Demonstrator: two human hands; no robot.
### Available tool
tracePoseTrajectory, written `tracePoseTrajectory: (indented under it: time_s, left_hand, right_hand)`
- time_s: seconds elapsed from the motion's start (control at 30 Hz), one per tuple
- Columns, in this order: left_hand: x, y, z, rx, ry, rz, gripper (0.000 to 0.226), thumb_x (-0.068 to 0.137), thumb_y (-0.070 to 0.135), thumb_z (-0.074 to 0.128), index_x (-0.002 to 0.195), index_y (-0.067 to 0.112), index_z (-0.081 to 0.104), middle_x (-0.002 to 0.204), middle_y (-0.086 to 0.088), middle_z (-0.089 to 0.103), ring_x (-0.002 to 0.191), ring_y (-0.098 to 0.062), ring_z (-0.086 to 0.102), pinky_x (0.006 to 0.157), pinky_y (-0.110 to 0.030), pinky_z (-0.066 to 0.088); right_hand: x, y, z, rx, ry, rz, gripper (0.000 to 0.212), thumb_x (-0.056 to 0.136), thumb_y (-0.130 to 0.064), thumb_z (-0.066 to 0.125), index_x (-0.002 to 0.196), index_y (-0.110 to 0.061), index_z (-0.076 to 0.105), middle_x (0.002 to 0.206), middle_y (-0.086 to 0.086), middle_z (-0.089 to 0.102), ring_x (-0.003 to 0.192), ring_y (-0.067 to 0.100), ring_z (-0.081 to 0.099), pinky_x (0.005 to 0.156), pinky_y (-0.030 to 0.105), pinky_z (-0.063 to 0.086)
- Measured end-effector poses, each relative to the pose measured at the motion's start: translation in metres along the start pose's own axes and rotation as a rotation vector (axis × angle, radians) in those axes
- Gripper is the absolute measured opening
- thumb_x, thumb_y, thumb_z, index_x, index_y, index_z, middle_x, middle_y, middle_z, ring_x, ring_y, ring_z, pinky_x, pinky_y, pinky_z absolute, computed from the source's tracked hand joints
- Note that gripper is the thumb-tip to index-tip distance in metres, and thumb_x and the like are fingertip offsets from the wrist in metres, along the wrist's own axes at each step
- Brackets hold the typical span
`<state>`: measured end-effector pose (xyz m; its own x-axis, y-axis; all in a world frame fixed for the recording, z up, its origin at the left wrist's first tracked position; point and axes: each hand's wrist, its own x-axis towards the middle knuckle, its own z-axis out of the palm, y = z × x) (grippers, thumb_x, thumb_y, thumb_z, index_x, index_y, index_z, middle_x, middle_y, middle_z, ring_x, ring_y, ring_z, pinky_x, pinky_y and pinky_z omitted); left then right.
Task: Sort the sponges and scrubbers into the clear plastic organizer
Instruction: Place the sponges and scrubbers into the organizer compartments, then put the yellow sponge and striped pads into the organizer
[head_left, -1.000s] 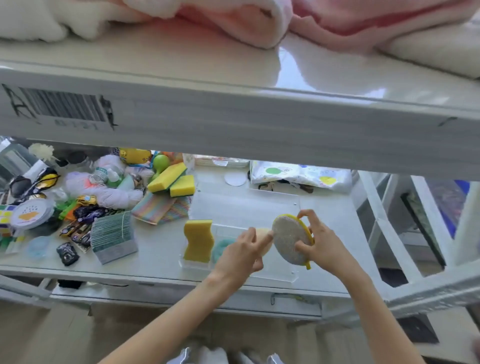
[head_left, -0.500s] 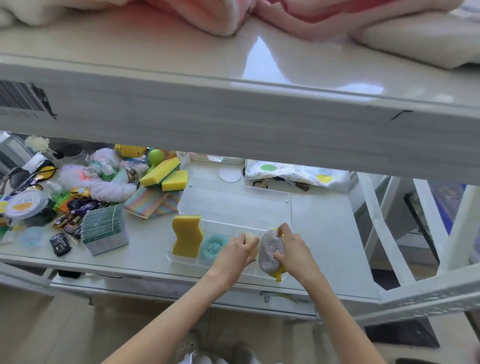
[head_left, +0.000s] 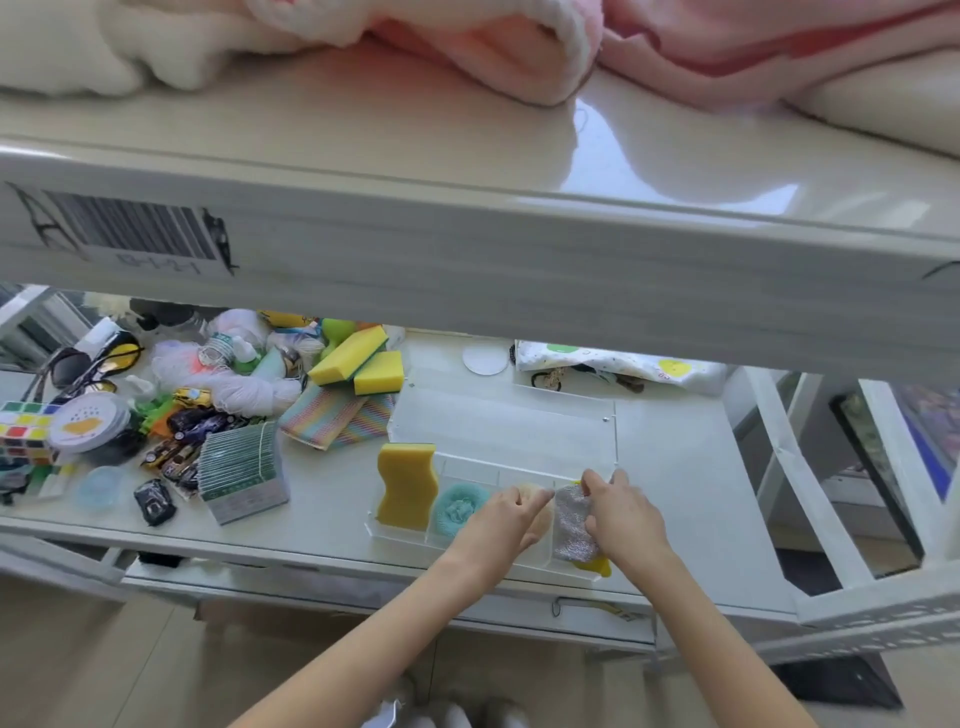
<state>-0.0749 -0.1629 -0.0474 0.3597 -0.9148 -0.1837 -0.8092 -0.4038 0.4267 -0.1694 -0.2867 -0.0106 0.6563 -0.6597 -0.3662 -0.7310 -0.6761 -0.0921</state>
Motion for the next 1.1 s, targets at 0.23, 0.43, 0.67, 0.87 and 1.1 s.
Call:
tracePoseTrajectory:
  time_s: [0.23,0.43,0.67,0.87,1.1]
  left_hand:
    - [-0.023,-0.043,-0.09,-0.301,0.265,-0.059,0.026,0.089,0.022,0.062,0.114,0.016,0.057,0.1,-0.005,0.065,0.077,-0.014,0.061,0.078,-0.031,0.055]
    - [-0.018,-0.172,-0.15,-0.044,0.485,-0.304,0.022,0.08,0.011,0.069,0.098,0.007,0.057,0.093,-0.014,0.062,0.085,-0.031,0.061,0.076,-0.042,0.052]
    - [0.021,-0.237,-0.147,0.235,0.226,-0.434,0.054,0.079,0.018,0.073,0.121,0.004,0.042,0.127,-0.022,0.046,0.12,-0.039,0.044,0.092,-0.047,0.046]
    - [0.038,-0.254,-0.121,0.301,0.284,-0.391,0.05,0.082,0.008,0.066,0.123,0.004,0.039,0.123,-0.019,0.049,0.118,-0.036,0.045,0.084,-0.044,0.051]
    - [0.035,-0.253,-0.127,0.224,0.362,-0.325,0.059,0.077,0.021,0.073,0.125,0.004,0.041,0.117,-0.019,0.05,0.112,-0.037,0.049,0.079,-0.045,0.052]
  right_hand:
    - [-0.01,-0.057,-0.061,0.051,0.188,-0.151,0.029,0.093,-0.033,0.054,0.116,-0.015,0.053,0.115,0.008,0.054,0.108,0.026,0.053,0.079,0.034,0.046]
    - [0.039,-0.17,-0.06,0.143,0.238,-0.457,0.029,0.089,-0.023,0.058,0.115,-0.012,0.056,0.115,0.013,0.057,0.11,0.031,0.05,0.088,0.041,0.046]
    - [0.103,-0.271,-0.017,-0.148,0.282,-0.512,0.03,0.087,-0.011,0.056,0.117,-0.009,0.051,0.122,0.017,0.054,0.118,0.035,0.047,0.096,0.041,0.038]
    - [0.123,-0.288,0.013,-0.069,0.307,-0.405,0.037,0.088,-0.003,0.053,0.124,-0.008,0.044,0.127,0.017,0.05,0.119,0.035,0.047,0.094,0.042,0.041]
    - [0.13,-0.288,0.013,-0.01,0.365,-0.357,0.038,0.085,0.002,0.057,0.121,-0.005,0.045,0.123,0.015,0.054,0.116,0.035,0.05,0.087,0.044,0.046]
